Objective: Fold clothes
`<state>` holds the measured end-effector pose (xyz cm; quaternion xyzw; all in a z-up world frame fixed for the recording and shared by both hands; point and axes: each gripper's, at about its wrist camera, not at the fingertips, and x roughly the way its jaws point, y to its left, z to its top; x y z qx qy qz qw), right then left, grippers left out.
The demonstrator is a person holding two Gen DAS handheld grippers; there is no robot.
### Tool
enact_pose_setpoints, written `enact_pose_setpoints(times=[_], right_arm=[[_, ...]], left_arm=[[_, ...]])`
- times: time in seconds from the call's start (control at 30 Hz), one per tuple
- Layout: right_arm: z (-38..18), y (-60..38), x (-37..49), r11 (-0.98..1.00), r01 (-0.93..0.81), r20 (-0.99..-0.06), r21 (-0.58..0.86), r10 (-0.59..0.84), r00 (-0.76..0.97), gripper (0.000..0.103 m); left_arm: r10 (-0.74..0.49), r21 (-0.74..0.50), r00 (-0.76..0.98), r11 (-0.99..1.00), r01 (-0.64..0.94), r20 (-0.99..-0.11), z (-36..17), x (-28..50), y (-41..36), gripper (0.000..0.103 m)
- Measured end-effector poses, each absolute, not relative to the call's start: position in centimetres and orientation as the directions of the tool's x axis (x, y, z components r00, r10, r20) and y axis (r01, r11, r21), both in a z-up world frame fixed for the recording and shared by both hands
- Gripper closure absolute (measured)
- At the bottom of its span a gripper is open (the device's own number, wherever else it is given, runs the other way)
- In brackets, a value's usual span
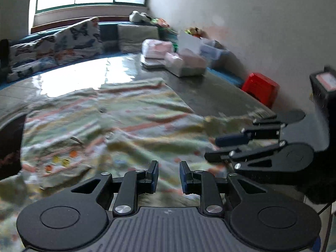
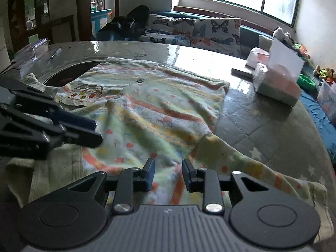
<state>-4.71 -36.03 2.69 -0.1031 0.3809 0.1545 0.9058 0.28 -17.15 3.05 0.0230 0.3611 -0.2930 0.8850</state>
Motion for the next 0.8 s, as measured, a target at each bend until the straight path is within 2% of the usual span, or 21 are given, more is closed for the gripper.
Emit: enact_pose_setpoints(times=[0.13, 0.2, 0.3, 0.8], right_arm=[[2.5, -36.7, -6.9, 0.937, -0.341, -0.713, -0.077, 0.188, 0.676, 0.073], [2.2, -37.2, -7.8, 0.940, -0.332, -0.711, -0.071, 0.186, 0.678, 0.068], [2.4, -37.9, -8.7, 0.949, -0.311, -0.703, -0.054, 0.184, 0.687, 0.066], [3.0, -41.2, -11.1, 0.984, -0.176, -0.658, 0.015, 0.142, 0.739, 0.065]], left_arm=[[-0.514, -0.159, 0.536, 0.805, 0.572, -0.670, 2.1, -0.3, -18.2, 0.079], [-0.509, -0.148, 0.526, 0.799, 0.583, -0.681, 1.7, -0.5, -18.5, 0.079], [-0.509, -0.129, 0.526, 0.791, 0.598, -0.682, 1.7, -0.7, -18.7, 0.075], [-0.528, -0.116, 0.506, 0.762, 0.638, -0.682, 2.2, -1.1, -21.2, 0.075]])
